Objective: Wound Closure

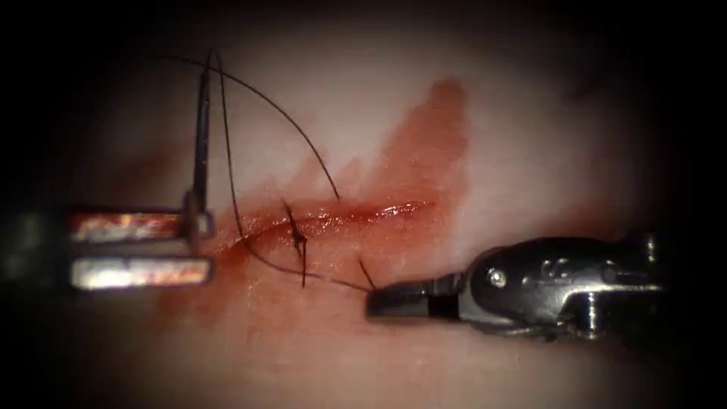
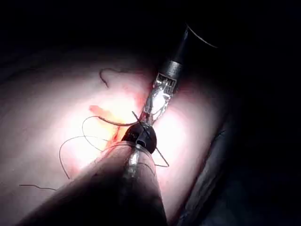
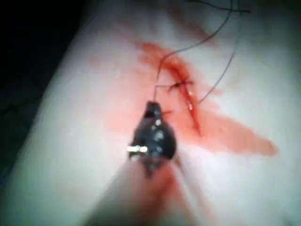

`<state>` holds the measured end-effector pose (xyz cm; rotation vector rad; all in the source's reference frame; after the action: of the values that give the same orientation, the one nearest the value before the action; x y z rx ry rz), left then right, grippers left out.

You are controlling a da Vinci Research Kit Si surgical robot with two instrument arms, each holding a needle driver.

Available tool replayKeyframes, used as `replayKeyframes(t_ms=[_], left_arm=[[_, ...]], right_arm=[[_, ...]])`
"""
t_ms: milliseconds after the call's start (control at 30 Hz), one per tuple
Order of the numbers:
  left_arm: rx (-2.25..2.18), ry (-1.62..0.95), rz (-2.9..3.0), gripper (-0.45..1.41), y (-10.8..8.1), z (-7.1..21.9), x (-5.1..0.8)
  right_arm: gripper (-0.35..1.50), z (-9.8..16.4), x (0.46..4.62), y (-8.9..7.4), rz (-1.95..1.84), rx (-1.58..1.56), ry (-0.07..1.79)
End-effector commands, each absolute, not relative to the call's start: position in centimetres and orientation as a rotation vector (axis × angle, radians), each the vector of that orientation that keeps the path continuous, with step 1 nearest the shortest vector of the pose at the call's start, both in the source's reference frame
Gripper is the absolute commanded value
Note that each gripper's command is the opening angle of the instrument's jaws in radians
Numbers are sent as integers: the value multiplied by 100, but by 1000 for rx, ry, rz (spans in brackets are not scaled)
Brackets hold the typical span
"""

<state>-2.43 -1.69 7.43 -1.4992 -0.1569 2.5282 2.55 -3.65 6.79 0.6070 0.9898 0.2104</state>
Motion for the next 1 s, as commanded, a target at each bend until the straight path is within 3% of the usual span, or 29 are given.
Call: replayKeyframes(t_ms=[33,567,600,633,700,800,1000], left_arm=[[-1501,-157,2529,-45,-173,749,-248],[-1506,-159,2531,-45,-175,752,-245],[-1507,-159,2531,-45,-175,752,-244],[-1507,-160,2531,-45,-174,752,-243],[-1509,-162,2531,-45,-174,751,-241],[-1516,-172,2531,-45,-172,749,-235],[-1504,-158,2526,-45,-169,745,-220]], right_arm=[[-35,671,264,-381,199,636,994],[-35,609,291,-392,190,849,1187],[-5,610,290,-390,190,831,1192],[41,611,289,-386,187,798,1201],[94,612,284,-380,188,750,1208],[111,617,272,-371,157,675,1175],[111,635,252,-353,168,515,1110]])
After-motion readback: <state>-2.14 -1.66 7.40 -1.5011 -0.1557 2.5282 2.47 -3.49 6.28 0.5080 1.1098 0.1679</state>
